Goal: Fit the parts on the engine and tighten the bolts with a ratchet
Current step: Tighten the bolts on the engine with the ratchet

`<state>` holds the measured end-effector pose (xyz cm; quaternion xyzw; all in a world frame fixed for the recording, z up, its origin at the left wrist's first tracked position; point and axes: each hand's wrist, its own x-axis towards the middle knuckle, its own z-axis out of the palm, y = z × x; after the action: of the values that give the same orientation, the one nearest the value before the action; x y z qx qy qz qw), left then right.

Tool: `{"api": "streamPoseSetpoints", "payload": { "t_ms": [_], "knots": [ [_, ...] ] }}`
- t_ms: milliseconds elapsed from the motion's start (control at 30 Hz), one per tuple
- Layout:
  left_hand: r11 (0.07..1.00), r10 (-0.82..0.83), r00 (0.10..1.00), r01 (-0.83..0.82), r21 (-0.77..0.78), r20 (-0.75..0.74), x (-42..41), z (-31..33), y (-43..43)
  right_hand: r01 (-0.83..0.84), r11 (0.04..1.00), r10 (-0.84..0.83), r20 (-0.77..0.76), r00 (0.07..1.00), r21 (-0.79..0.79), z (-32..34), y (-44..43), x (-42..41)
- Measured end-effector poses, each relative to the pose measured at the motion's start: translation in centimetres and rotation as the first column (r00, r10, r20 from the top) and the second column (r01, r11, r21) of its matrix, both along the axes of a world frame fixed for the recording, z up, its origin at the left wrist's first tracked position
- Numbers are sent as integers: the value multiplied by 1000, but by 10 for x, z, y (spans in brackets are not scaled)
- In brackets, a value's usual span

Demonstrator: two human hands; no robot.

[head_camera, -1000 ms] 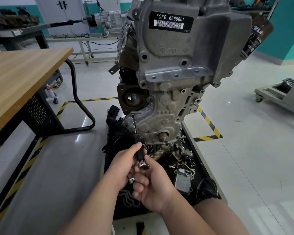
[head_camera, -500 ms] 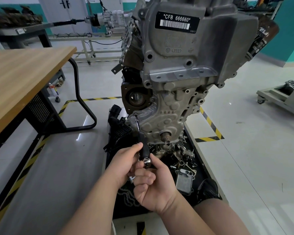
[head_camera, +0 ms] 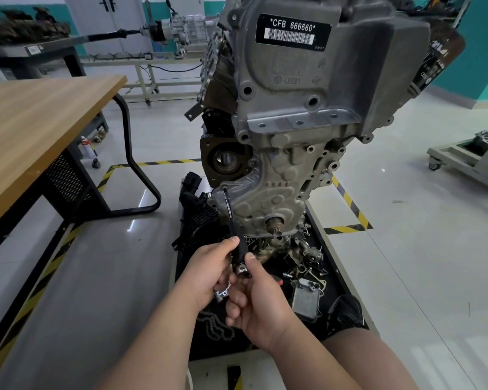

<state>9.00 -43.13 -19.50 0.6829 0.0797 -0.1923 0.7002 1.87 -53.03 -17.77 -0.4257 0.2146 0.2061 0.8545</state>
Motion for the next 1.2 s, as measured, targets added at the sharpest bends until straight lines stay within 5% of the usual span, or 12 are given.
{"api": "streamPoseSetpoints", "payload": {
  "t_ms": [200,467,633,733,833,1000,1100,1200],
  "knots": [
    [1000,-17,1000,17,0,1,0,-1,0,15,924,20,89,996,-382,-6,-2,-1],
    [999,-48,999,48,14,-13,0,-2,-3,170,581,95,274,957,-796,-11,-8,1],
    [999,-42,999,42,16,-14,1,-3,-6,199,252,261,265,928,-947,-7,-9,0],
    [999,-41,999,41,6,-18,1,-3,-6,185,210,276,240,931,-960,-5,-7,0],
    [999,-31,999,31,13,-10,1,-4,-5,194,297,302,284,910,-935,-6,-7,-2],
    [1000,-6,999,6,14,-33,1,-3,-3,48,843,120,274,954,-535,-4,-3,-4],
    [1000,13,996,-14,-18,-85,1,-3,-2,-39,955,90,162,983,-295,-4,0,-2],
    [999,34,994,-35,-10,-107,1,-5,-1,-79,964,112,117,987,-254,-6,-1,0]
  ]
}}
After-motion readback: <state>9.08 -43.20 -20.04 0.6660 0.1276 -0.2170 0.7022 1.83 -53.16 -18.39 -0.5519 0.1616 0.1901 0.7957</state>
